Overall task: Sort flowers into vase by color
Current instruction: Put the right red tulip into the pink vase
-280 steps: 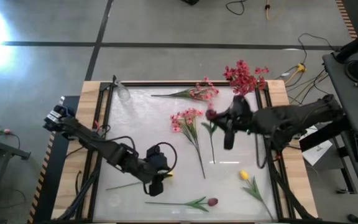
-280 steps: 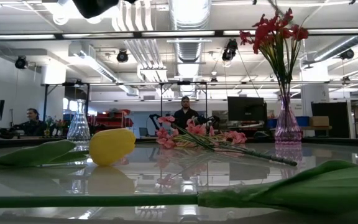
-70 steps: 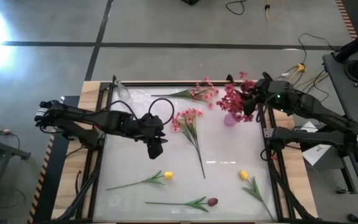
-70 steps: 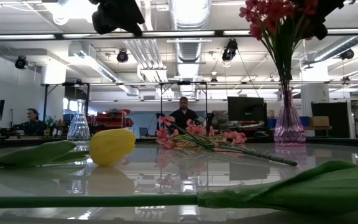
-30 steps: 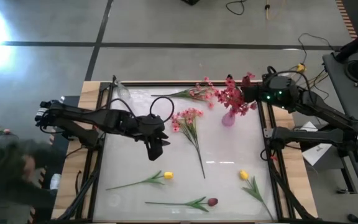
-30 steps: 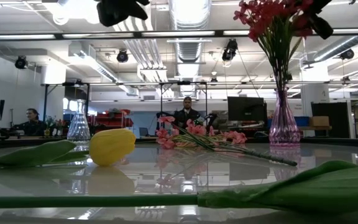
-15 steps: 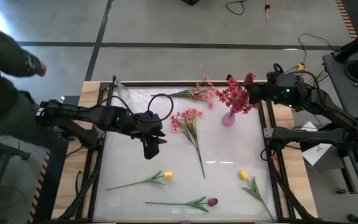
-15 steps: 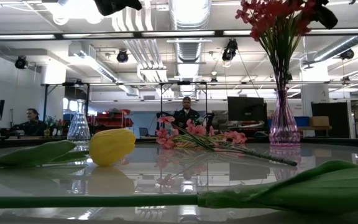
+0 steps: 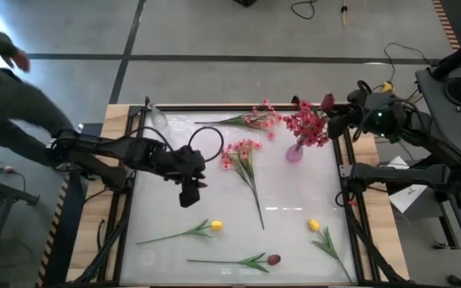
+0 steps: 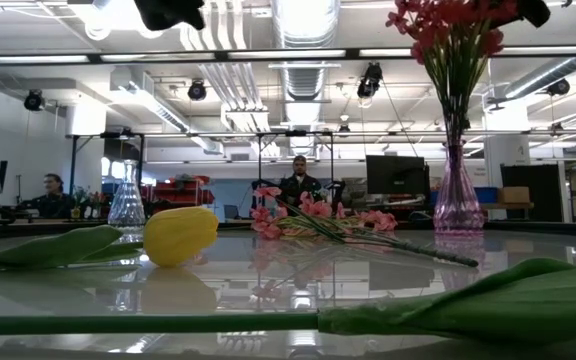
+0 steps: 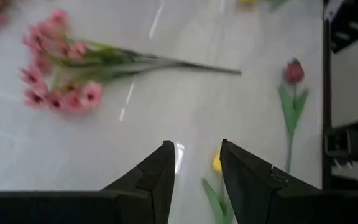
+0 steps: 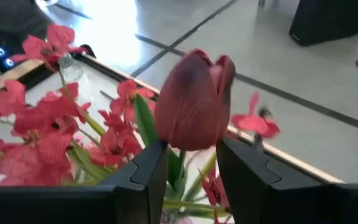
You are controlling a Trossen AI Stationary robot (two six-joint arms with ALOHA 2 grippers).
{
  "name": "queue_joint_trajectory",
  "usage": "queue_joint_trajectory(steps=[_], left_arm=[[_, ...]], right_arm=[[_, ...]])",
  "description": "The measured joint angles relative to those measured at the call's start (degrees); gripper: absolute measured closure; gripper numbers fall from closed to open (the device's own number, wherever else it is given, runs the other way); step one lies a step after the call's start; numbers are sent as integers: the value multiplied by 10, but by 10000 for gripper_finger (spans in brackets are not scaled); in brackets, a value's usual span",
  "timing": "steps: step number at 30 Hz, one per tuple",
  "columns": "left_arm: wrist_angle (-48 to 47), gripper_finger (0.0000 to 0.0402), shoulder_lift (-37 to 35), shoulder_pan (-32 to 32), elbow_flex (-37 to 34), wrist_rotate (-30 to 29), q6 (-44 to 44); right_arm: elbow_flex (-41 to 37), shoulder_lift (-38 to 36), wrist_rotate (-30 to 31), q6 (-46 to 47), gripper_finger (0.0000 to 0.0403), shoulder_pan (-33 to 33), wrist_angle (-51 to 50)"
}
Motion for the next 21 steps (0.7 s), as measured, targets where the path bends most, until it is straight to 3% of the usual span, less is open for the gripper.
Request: queue_joint_trajectory(steps=[8,21], left_arm=[[-2,285,1,-6,-24,2,-4],[-4,285,-4,-18,-25,3,-26]], right_arm=[[-18,4,-77,38,275,0,-22],[32,5,-89,-25,258,0,-21]])
